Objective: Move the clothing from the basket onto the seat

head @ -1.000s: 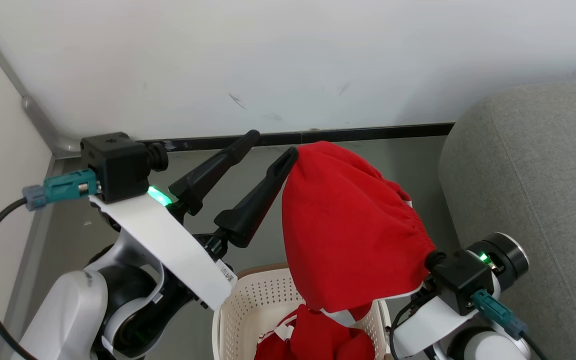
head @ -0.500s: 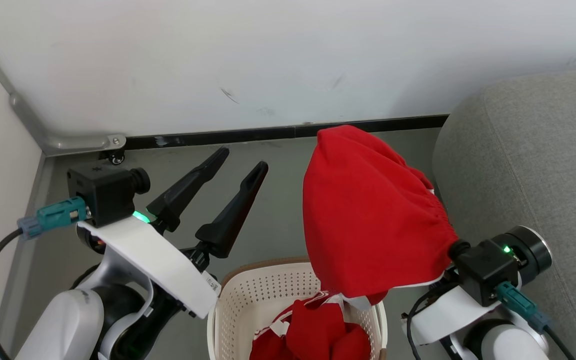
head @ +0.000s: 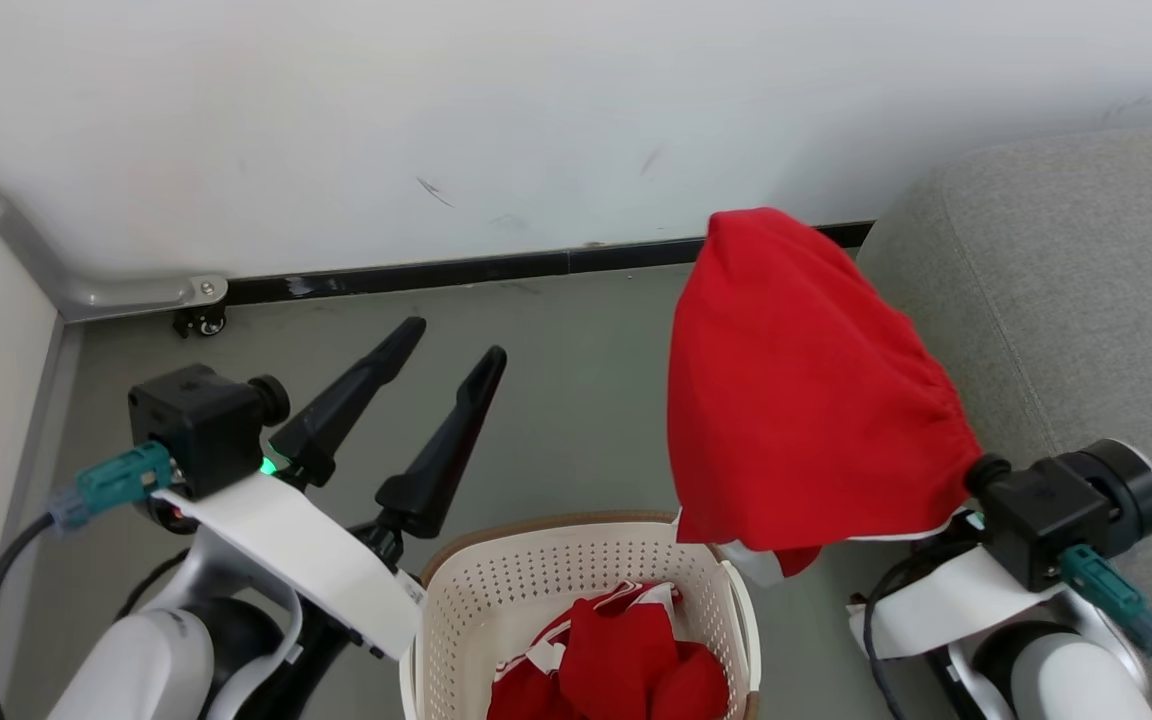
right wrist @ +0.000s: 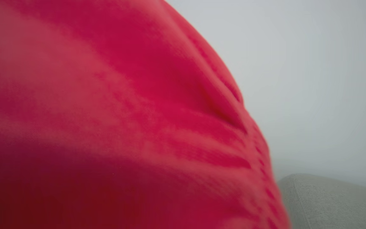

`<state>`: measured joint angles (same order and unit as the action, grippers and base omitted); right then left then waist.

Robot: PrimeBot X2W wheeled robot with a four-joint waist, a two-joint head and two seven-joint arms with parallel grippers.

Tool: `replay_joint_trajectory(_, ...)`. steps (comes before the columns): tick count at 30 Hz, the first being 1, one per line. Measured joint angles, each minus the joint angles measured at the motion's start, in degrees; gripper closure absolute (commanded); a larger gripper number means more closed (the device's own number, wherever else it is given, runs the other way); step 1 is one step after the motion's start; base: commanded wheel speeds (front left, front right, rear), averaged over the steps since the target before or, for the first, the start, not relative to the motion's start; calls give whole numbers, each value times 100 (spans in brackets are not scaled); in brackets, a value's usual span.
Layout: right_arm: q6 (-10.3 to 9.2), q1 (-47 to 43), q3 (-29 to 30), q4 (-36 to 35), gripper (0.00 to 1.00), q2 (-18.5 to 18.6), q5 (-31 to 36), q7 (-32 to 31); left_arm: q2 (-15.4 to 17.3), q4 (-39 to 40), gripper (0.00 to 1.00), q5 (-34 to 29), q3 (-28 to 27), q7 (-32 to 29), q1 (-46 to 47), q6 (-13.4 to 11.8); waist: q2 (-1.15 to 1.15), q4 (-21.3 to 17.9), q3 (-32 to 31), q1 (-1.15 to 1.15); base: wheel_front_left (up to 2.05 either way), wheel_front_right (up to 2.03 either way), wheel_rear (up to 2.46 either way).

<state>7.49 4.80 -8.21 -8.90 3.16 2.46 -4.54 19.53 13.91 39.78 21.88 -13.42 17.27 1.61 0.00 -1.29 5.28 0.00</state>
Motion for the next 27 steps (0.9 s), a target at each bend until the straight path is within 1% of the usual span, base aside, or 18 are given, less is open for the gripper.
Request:
replay_joint_trajectory(3, 0, 1, 164, -20, 100, -3, 0, 0, -11, -18, 0, -29, 92, 75, -93, 52, 0, -43, 7, 0, 0, 0, 0)
replay_joint_trajectory(5, 0, 2, 312, -43, 100, -5, 0, 1, -1, -21, 0, -79, 169, 137, -121, 135, 0, -72, 10, 0, 0, 0, 0)
replay_joint_trajectory(15, 0, 1, 818, -102, 100, -21, 0, 9, -15, -34, 0, -179, 439, 396, -283, 255, 0, -211, -24, 0, 0, 0, 0)
replay_joint_trajectory(20, 0, -3, 1023, -101, 100, -32, -1, 8, -2, -23, 0, -263, 598, 500, -365, 353, 0, -287, -47, 0, 0, 0, 0)
replay_joint_trajectory(27, 0, -14, 1360, -108, 100, -47, -27, 8, 64, 13, 0, -397, 759, 697, -435, 437, 0, -396, -69, 0, 0, 0, 0)
